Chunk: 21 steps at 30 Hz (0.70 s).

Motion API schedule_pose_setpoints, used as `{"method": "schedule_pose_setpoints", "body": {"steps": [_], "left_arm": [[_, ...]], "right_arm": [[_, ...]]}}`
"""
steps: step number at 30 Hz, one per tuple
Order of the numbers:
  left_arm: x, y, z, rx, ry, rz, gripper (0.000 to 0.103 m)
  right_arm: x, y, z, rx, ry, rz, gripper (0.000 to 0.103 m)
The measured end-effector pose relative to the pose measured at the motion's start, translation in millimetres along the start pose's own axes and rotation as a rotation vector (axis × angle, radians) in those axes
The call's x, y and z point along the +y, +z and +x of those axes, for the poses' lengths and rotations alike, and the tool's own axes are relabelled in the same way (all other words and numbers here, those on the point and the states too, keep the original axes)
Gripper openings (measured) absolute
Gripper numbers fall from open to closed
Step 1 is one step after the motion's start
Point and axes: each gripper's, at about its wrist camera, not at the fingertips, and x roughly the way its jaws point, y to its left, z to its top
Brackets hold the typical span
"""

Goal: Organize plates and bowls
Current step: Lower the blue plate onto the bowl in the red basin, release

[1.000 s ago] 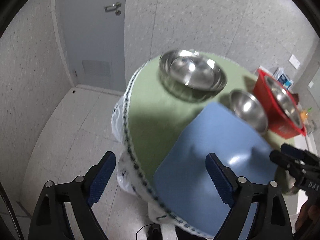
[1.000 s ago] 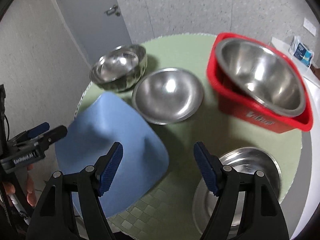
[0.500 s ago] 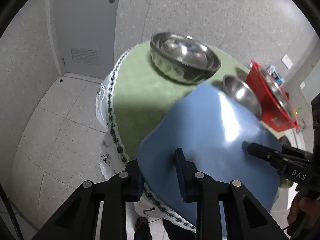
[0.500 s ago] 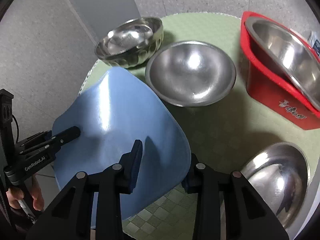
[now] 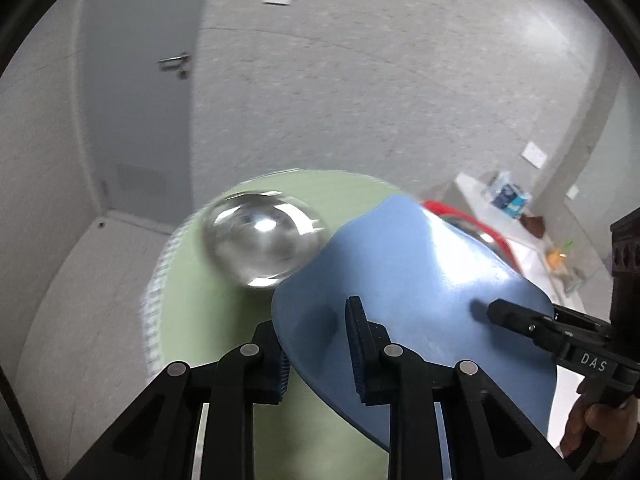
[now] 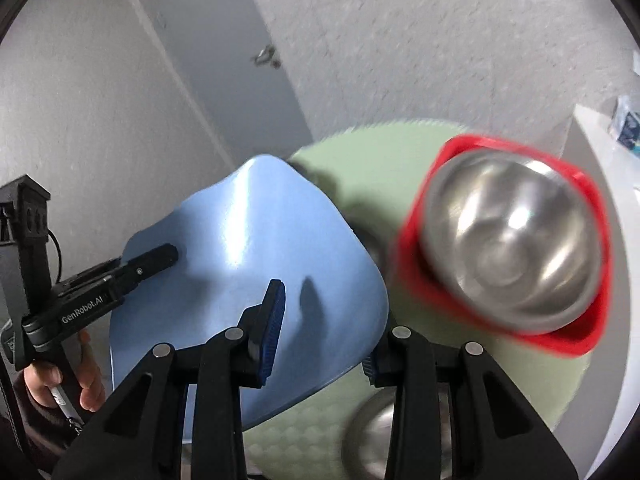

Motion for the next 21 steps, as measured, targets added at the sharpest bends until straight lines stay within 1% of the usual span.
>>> {"method": "schedule_pose_setpoints", "body": {"steps": [2,5,10,12,13,15,17,18,20,21], "left_arm": [[-23.0,13.5,14.8,0.011,-0.035,0.013,0.02],[-59.0,25.9,40.5,0.023,-0.061,0.066,0.02],[-101.3,44.8,94.5,0.071,-0.099,0.115,0.02],[-108.4,50.6,120.6,0.098,-0.1,0.131,0.02],[-112.4,54.7,137.0,0.118,-0.098,0.137,0.02],[-118.7,59.5,159.7,0.15,-0.089,0.142,0.02],[-123.8,64.0,179.0,0.178,-0.08,0.144,0.02],[-132.1,69.4,190.8,0.188,-0.072,0.146,0.02],[-137.8,73.4,202.8,0.201,-0.057,0.153,0.021],[-148.1,72.7,211.4,0.204,-0.049,0.16,0.022]], "right_arm": [[-25.0,7.9,-13.1,-0.026,-0.015,0.019,0.034],[-61.3,17.3,-22.9,-0.049,-0.059,0.043,0.034],[-125.1,20.5,-36.9,-0.063,-0.106,0.106,0.034],[-146.8,20.9,-34.5,-0.054,-0.127,0.128,0.034],[-155.9,26.7,-28.1,-0.048,-0.134,0.136,0.034],[-169.3,28.3,-24.6,-0.039,-0.143,0.148,0.034],[-183.4,29.2,-18.6,-0.023,-0.148,0.158,0.034],[-189.5,29.4,-14.9,-0.013,-0.148,0.164,0.034],[-200.5,31.2,-7.3,0.0,-0.146,0.172,0.034],[-205.1,31.7,-3.5,0.005,-0.146,0.173,0.034]]}}
